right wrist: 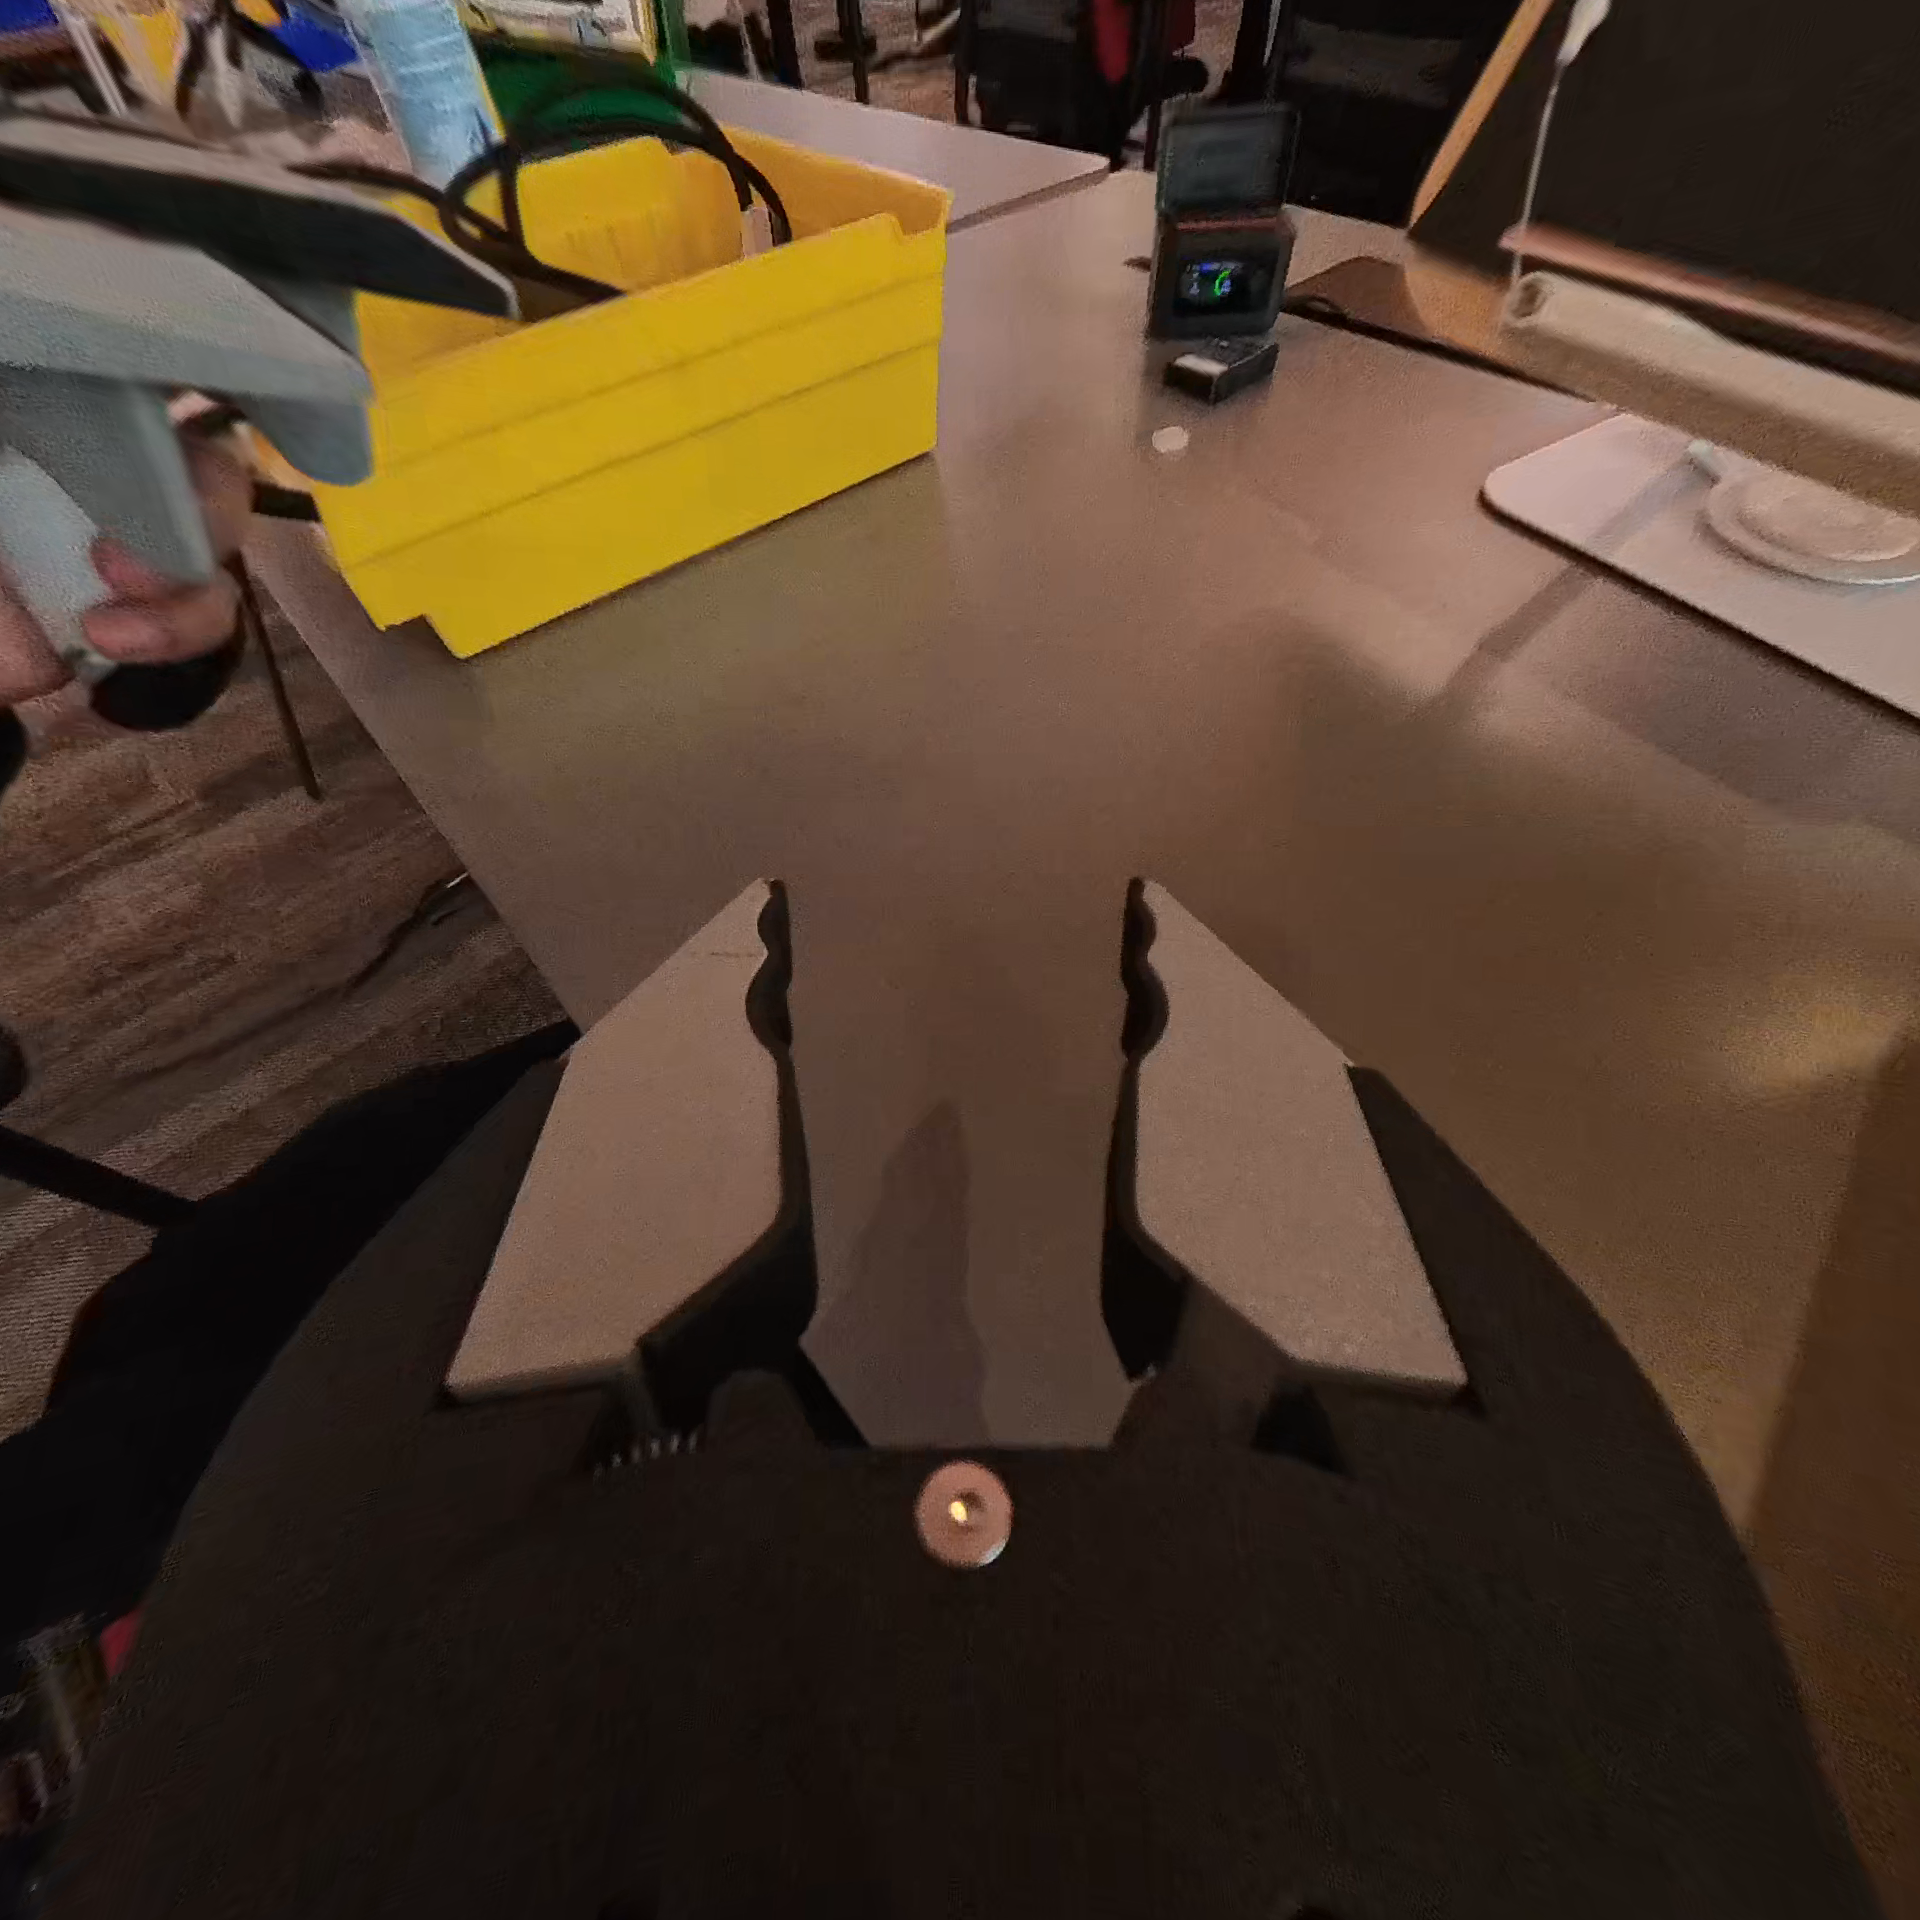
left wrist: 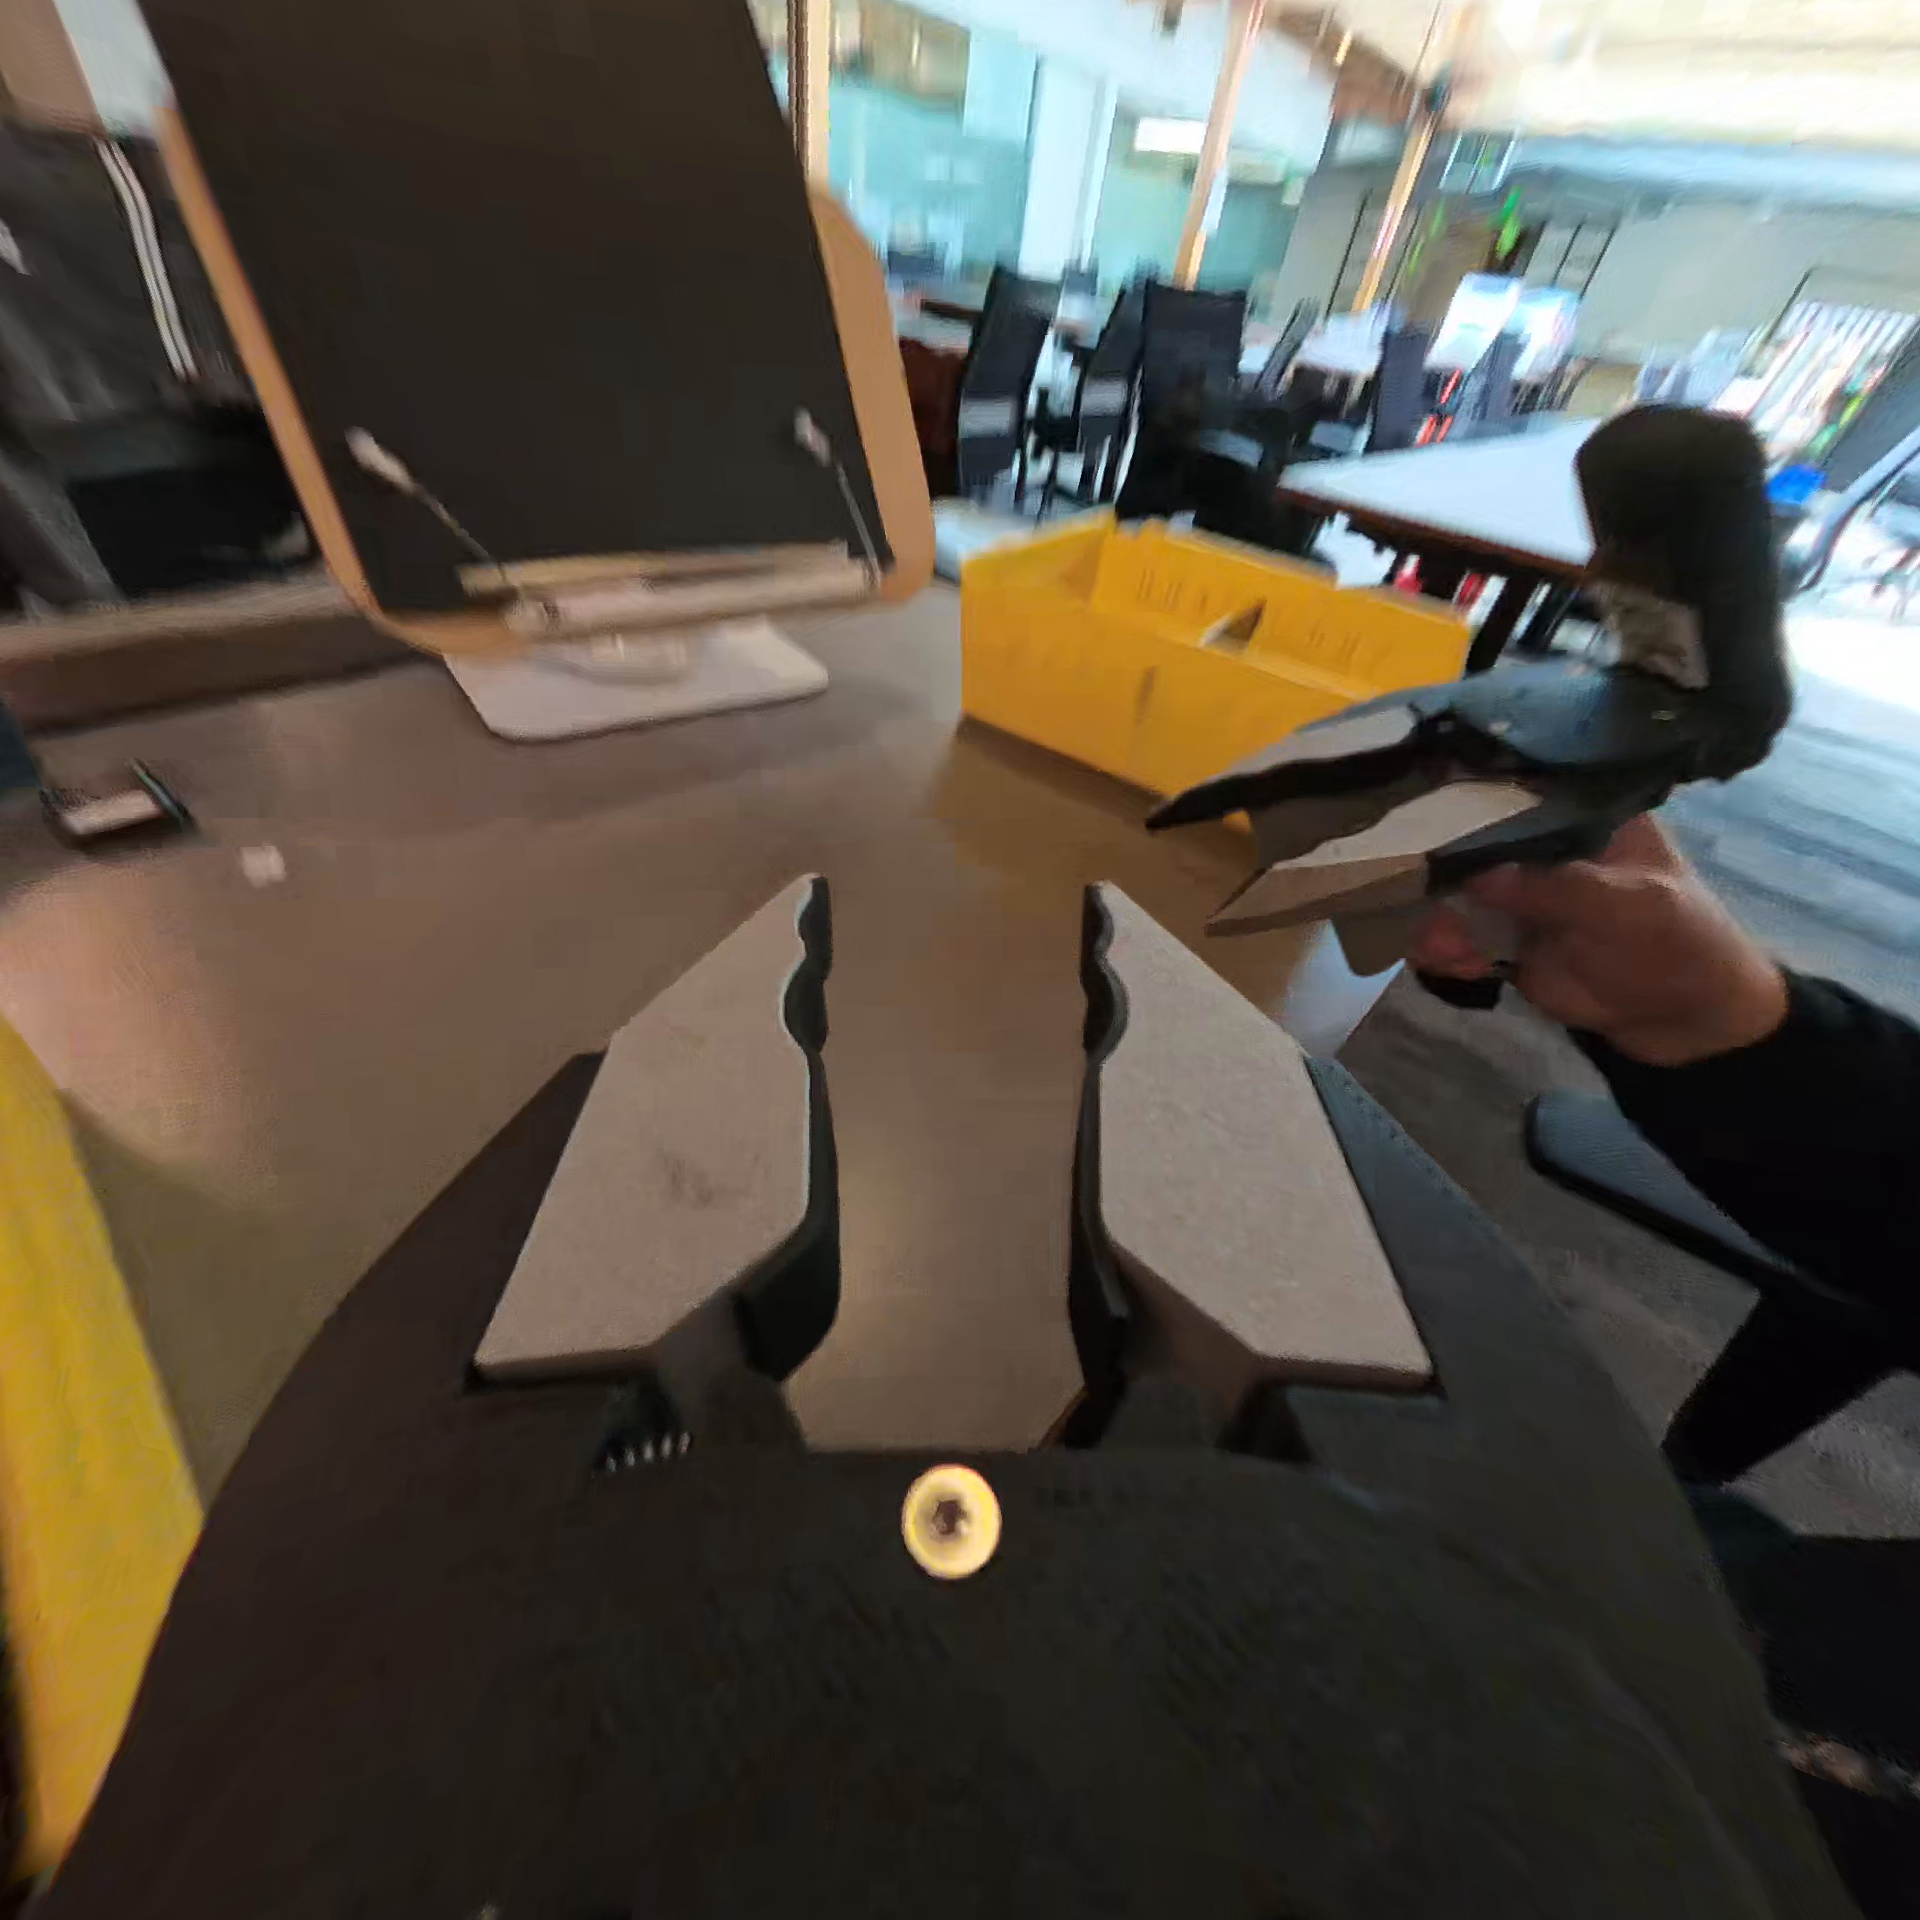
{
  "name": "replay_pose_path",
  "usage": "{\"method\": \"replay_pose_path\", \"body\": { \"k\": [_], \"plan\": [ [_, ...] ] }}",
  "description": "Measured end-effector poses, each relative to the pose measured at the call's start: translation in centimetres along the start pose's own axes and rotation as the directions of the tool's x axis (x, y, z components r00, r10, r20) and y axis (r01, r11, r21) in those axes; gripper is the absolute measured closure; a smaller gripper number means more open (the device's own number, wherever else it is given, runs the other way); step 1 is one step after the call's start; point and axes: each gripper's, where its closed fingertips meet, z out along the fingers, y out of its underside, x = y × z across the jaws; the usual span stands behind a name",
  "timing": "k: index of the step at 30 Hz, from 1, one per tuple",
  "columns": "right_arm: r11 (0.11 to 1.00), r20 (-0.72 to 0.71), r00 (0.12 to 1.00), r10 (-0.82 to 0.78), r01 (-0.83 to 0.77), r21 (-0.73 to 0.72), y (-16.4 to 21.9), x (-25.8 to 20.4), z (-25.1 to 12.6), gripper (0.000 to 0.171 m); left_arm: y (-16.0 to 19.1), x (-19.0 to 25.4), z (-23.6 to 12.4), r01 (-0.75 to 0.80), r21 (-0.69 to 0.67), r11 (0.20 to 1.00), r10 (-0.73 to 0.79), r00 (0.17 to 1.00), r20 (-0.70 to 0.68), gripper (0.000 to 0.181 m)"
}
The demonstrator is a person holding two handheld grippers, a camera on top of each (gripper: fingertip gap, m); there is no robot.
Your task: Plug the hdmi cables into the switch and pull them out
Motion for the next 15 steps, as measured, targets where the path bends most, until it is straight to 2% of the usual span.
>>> {"method": "replay_pose_path", "body": {
  "k": [3,5,9,10,13,15],
  "plan": [
    [0.998,-0.007,0.999,-0.031,0.031,-0.048,1.9,-0.2,3.4,0.103,5.1,-1.0,3.8,-0.004,-0.151,0.989,0.015,0.997,0.071,0.136],
    [0.995,-0.036,0.998,-0.055,0.052,-0.083,2.4,0.6,5.1,0.102,6.4,-1.6,5.4,-0.037,-0.195,0.98,0.056,0.994,0.09,0.132],
    [0.998,-0.065,0.998,-0.009,0.005,-0.062,-0.3,3.6,9.1,0.092,5.7,-4.4,9.4,-0.064,-0.228,0.972,0.097,0.986,0.136,0.117],
    [0.998,-0.083,0.996,-0.006,0.001,-0.064,-1.2,4.8,10.3,0.097,5.6,-5.8,10.6,-0.063,-0.239,0.969,0.104,0.981,0.163,0.114],
    [0.995,-0.205,0.978,-0.043,0.022,-0.102,-2.8,9.3,14.6,0.097,5.6,-11.1,13.9,-0.023,-0.255,0.967,0.096,0.955,0.28,0.123],
    [0.991,-0.262,0.962,-0.078,0.046,-0.126,-2.9,12.0,17.1,0.092,6.0,-14.0,15.9,0.011,-0.243,0.97,0.071,0.943,0.326,0.121]
  ]
}}
